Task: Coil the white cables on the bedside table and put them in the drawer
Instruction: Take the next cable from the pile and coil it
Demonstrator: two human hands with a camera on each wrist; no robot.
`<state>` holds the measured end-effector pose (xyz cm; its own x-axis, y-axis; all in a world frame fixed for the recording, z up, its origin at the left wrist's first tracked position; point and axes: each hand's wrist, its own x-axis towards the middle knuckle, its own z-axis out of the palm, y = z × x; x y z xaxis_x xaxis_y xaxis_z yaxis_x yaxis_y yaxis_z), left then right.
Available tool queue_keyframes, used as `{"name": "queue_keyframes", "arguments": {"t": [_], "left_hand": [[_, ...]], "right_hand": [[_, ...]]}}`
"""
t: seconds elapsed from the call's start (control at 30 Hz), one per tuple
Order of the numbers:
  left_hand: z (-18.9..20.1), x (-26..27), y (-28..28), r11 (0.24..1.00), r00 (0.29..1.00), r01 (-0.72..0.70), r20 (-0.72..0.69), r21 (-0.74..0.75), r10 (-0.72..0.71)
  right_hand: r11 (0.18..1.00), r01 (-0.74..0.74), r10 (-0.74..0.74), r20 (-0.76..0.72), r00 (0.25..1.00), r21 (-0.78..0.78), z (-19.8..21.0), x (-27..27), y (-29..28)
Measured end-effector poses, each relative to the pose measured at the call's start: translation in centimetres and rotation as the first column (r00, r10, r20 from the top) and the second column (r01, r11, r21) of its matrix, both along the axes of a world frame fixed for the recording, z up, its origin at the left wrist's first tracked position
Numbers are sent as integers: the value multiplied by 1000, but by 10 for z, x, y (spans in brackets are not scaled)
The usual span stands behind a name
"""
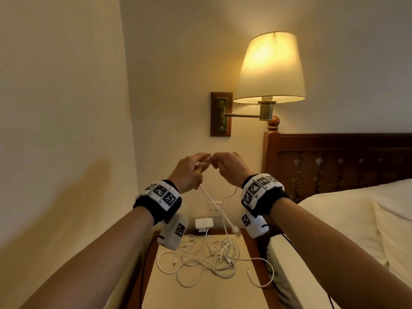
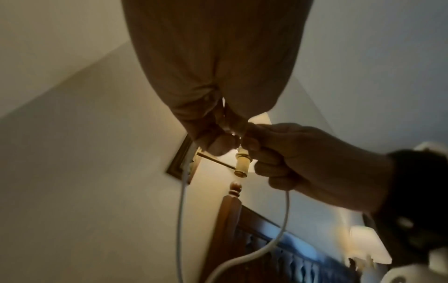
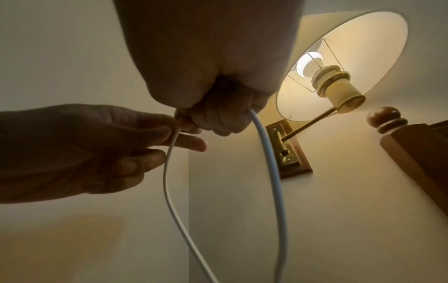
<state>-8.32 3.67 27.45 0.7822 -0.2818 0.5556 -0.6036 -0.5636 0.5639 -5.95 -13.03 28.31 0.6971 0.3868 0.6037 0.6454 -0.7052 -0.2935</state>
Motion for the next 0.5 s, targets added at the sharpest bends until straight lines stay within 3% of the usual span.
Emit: {"name": "queue_keyframes", "arguments": {"t": [0.07,0.13,0.27,0.4,0.5], "left_hand": [[4,1,-2,998,1000,4,25,-66,-2],[9,3,0,998,988,-54,145,-24,57],[25,16,40,934,925,-286,190,-215,328],[18,31,81,837,865,-457,68,-300,497],[-3,45,81,864,862,-499,-132,-60,489]], "right_hand": [[1000,-18,18,7,1000,-12,2,0,0],[999,-51,51,31,998,3,-2,-3,-4],[991,-43,43,6,999,126,-37,6,-44],[989,29,-28,-14,1000,142,-70,15,-77],[984,87,-83,-28,996,159,-59,20,-73]]}}
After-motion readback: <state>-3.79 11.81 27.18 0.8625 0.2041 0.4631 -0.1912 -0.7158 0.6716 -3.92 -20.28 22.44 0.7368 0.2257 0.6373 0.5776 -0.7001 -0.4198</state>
